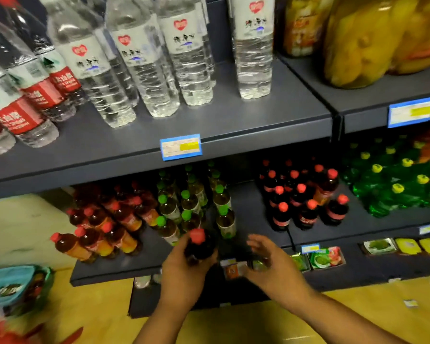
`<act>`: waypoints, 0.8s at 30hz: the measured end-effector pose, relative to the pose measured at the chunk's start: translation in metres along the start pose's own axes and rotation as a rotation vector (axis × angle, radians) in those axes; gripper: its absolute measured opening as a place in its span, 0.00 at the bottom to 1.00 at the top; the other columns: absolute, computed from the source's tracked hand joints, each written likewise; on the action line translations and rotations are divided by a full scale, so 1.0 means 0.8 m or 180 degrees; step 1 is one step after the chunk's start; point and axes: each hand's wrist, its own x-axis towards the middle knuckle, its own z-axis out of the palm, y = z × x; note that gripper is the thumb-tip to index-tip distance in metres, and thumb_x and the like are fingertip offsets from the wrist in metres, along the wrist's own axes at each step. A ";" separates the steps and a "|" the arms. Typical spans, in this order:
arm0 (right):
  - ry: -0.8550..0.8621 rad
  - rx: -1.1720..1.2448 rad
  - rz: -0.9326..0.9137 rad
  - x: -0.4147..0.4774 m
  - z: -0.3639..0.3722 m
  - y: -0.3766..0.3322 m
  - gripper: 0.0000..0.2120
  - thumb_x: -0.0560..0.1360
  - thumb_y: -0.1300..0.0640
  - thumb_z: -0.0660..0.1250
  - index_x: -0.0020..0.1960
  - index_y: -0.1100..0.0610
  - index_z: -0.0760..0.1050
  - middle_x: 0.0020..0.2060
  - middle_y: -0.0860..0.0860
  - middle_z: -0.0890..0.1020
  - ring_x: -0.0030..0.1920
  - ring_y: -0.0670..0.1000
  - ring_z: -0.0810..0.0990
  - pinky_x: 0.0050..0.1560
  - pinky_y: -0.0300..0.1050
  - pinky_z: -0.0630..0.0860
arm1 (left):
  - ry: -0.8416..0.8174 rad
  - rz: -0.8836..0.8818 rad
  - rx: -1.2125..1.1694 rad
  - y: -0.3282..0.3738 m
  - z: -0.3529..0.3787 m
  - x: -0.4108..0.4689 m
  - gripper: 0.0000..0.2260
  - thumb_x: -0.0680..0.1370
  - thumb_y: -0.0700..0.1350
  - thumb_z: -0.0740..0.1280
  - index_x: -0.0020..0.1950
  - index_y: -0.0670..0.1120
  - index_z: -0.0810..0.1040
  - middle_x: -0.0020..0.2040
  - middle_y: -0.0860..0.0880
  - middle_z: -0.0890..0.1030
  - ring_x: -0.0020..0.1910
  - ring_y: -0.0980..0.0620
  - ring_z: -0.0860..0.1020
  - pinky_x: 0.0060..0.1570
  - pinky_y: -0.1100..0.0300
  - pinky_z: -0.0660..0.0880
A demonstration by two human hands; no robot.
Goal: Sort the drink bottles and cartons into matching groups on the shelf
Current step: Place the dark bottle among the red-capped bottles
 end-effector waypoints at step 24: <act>0.0452 -0.0027 -0.0309 -0.030 -0.058 0.009 0.31 0.67 0.52 0.80 0.65 0.36 0.70 0.55 0.29 0.79 0.57 0.30 0.76 0.57 0.29 0.74 | -0.0738 0.0356 -0.0419 0.053 0.062 -0.039 0.27 0.70 0.39 0.78 0.62 0.62 0.74 0.50 0.72 0.82 0.53 0.73 0.79 0.47 0.76 0.76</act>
